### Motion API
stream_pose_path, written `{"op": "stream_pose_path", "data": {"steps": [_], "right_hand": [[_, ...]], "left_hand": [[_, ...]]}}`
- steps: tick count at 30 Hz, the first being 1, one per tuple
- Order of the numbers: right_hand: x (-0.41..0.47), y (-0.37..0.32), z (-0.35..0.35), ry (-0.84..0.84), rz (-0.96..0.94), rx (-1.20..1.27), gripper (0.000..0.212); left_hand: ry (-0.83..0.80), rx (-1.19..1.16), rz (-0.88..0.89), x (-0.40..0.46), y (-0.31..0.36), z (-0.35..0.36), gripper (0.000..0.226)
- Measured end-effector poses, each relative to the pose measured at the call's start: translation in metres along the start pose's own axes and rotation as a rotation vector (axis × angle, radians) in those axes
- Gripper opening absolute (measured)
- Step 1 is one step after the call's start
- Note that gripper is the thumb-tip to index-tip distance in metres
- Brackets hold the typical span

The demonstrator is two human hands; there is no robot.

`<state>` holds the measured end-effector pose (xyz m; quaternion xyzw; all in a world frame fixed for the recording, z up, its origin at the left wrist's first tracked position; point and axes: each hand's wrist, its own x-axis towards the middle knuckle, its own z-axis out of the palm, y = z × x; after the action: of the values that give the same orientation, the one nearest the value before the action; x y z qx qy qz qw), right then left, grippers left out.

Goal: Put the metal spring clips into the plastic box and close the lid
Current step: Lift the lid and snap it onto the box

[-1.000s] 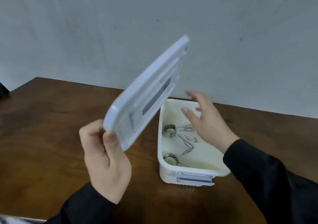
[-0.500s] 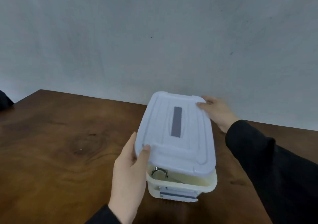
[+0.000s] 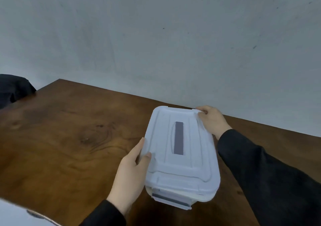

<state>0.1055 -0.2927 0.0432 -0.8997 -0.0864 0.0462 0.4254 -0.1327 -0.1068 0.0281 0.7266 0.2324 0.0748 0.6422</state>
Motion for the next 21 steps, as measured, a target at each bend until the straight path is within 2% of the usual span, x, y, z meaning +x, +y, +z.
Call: {"op": "stream_pose_path", "data": {"steps": [4, 8, 16, 21], "right_hand": [[-0.002, 0.009, -0.007, -0.003, 0.003, 0.003, 0.037], [-0.004, 0.016, -0.013, -0.046, -0.007, -0.041, 0.027], [-0.002, 0.015, -0.014, -0.110, -0.036, -0.125, 0.036], [-0.002, 0.019, -0.015, -0.079, 0.013, -0.148, 0.039]], "left_hand": [[-0.073, 0.025, -0.004, 0.003, 0.000, -0.005, 0.047], [-0.090, 0.118, -0.008, 0.002, -0.007, -0.004, 0.055], [-0.115, 0.174, 0.003, 0.012, -0.007, -0.001, 0.053], [-0.132, 0.194, 0.030, 0.018, -0.010, -0.001, 0.052]]}}
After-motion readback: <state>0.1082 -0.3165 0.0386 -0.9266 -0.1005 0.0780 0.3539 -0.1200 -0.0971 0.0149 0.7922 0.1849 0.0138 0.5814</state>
